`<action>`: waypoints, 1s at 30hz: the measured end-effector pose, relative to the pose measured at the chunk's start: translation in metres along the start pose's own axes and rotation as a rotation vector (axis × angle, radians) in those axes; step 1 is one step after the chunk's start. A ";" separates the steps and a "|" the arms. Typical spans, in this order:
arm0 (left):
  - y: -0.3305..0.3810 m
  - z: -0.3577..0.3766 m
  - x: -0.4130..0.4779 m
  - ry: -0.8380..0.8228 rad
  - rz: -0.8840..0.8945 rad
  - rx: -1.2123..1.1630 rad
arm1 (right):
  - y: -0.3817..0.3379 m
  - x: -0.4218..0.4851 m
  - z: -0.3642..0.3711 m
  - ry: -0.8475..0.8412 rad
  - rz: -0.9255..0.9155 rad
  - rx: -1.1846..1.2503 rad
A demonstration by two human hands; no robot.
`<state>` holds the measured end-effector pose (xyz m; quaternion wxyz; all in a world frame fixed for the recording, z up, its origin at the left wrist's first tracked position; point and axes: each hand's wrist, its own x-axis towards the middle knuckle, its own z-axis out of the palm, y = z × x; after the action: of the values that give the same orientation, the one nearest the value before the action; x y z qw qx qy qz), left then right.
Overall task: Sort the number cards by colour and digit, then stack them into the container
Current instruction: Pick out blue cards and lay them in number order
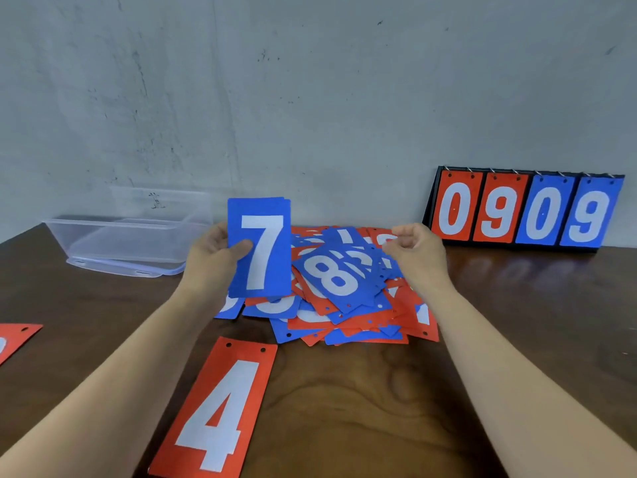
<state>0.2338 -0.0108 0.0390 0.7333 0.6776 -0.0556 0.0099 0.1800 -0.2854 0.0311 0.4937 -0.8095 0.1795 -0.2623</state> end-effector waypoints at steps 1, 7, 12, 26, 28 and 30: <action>-0.002 -0.005 0.000 0.017 -0.021 -0.011 | 0.005 -0.001 -0.001 -0.030 0.013 -0.056; -0.012 -0.025 -0.006 0.082 -0.110 -0.042 | 0.007 -0.018 0.029 -0.333 -0.026 -0.495; -0.014 -0.035 -0.009 0.092 -0.165 -0.060 | 0.010 -0.025 0.042 -0.325 -0.054 -0.749; -0.008 -0.020 -0.025 0.026 -0.130 -0.065 | 0.009 -0.026 0.023 0.050 -0.093 -0.218; -0.007 -0.019 -0.027 0.014 -0.129 -0.066 | 0.009 -0.023 0.019 0.038 -0.091 -0.183; -0.007 -0.018 -0.027 0.011 -0.131 -0.070 | 0.007 -0.019 0.015 0.054 -0.039 -0.067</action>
<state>0.2083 0.0081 0.0283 0.7560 0.6535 -0.0076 -0.0362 0.1734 -0.2677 0.0146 0.4559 -0.8216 0.1857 -0.2875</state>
